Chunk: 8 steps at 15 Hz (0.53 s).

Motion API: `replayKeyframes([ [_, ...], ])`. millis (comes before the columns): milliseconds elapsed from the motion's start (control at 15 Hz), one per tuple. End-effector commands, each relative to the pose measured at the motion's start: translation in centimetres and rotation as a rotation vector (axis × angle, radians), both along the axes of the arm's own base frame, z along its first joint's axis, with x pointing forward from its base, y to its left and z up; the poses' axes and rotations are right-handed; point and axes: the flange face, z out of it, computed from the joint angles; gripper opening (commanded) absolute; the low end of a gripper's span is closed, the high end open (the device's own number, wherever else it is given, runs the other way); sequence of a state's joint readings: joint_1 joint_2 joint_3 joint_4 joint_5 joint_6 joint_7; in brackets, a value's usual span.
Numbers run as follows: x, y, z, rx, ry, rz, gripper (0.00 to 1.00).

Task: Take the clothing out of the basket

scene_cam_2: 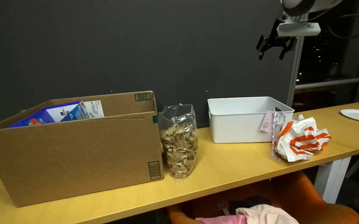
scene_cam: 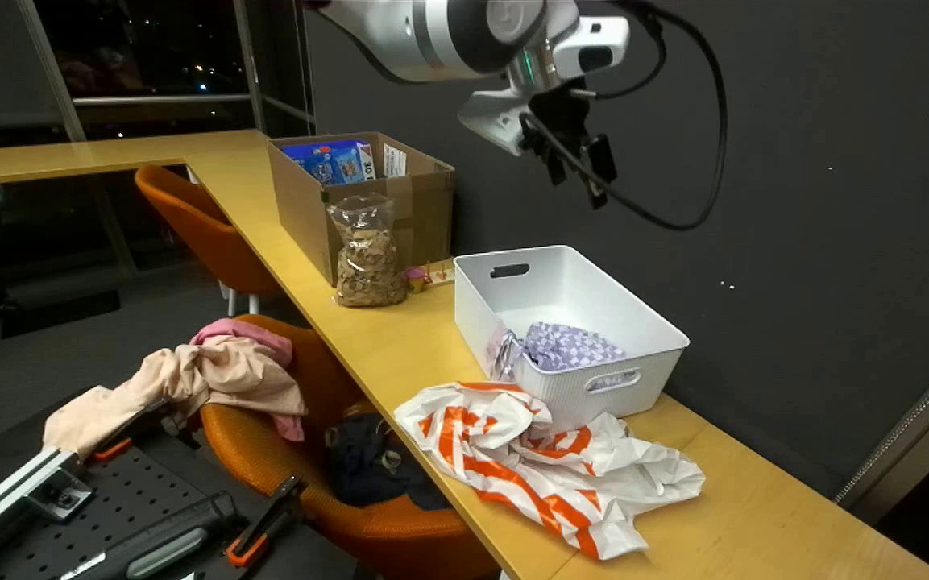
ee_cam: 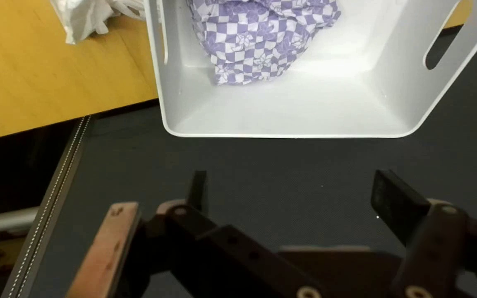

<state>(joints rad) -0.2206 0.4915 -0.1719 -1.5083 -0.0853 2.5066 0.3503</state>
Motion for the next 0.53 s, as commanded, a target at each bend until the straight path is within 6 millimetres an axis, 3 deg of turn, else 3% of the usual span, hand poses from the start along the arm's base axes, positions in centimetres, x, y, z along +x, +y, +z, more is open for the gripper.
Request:
replayKeyframes([
  [0,3.5,-1.8,-5.0,0.072,-0.019,-0.005,1.0],
  [467,5.8,-2.6,-15.7,0.157,0.067,-0.021,1.0],
])
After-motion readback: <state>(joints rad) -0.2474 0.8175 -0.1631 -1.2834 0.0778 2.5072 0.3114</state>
